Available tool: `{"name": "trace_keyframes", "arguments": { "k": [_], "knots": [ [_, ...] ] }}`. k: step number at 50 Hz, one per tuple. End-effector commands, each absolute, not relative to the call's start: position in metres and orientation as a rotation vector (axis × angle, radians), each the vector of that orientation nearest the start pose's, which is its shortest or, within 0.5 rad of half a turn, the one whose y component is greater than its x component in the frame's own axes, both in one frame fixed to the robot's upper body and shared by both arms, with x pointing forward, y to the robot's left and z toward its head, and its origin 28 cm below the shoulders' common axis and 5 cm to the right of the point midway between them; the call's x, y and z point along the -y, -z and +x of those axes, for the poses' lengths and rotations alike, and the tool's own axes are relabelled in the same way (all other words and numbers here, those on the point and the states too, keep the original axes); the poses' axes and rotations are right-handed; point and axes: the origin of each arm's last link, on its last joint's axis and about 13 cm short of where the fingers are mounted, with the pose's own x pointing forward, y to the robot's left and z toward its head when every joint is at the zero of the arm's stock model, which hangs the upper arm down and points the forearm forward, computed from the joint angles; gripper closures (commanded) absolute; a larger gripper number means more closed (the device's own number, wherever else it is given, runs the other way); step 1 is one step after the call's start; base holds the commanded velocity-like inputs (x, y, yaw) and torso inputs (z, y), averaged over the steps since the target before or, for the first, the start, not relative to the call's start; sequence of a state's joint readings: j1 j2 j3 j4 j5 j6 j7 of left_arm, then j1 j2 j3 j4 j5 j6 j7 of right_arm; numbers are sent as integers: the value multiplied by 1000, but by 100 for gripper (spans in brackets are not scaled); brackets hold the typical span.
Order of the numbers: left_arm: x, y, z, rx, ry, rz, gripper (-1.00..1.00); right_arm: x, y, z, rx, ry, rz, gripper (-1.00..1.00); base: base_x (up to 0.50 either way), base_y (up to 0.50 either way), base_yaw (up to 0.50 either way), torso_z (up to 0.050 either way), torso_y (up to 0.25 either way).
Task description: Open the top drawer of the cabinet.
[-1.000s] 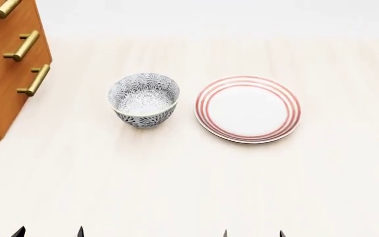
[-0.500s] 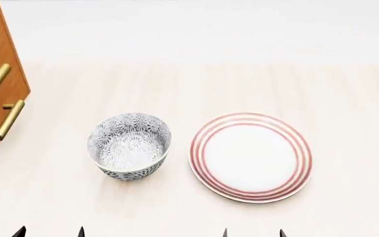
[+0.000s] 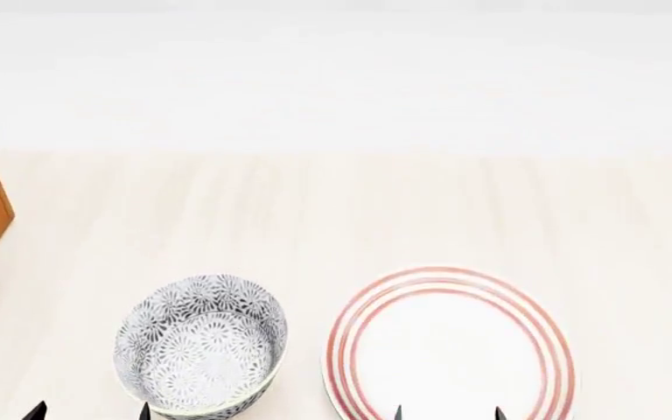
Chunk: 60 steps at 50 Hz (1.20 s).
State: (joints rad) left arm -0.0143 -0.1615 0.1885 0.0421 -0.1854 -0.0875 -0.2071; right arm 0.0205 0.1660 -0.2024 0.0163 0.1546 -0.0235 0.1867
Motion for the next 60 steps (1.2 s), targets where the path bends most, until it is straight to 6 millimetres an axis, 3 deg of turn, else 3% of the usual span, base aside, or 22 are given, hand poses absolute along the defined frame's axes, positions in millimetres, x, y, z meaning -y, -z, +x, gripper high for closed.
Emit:
{"name": "trace_keyframes", "arguments": {
  "k": [1, 9, 17, 39, 53, 60],
  "knots": [
    [-204, -16, 210, -56, -15, -18, -100, 96, -12, 211, 2, -15, -9, -100, 500, -20, 0, 0, 0],
    [-204, -16, 210, -54, -15, -16, -100, 95, -12, 211, 4, -18, -9, -100, 453, -12, 0, 0, 0],
    [-204, -16, 210, -54, -13, -17, -100, 94, -14, 210, 32, -34, -7, -100, 0, 15, 0, 0, 0],
    [-204, -16, 210, -54, -17, -16, -100, 94, -14, 210, 26, -34, -6, -100, 0, 491, 0, 0, 0],
    [-205, -16, 212, -50, -35, -10, -100, 95, -14, 210, 24, -34, -7, -100, 0, 7, 0, 0, 0],
    [-209, -20, 219, -47, -114, 94, -100, 95, -14, 211, 19, -31, -5, -100, 0, 0, 0, 0, 0]
  ]
}}
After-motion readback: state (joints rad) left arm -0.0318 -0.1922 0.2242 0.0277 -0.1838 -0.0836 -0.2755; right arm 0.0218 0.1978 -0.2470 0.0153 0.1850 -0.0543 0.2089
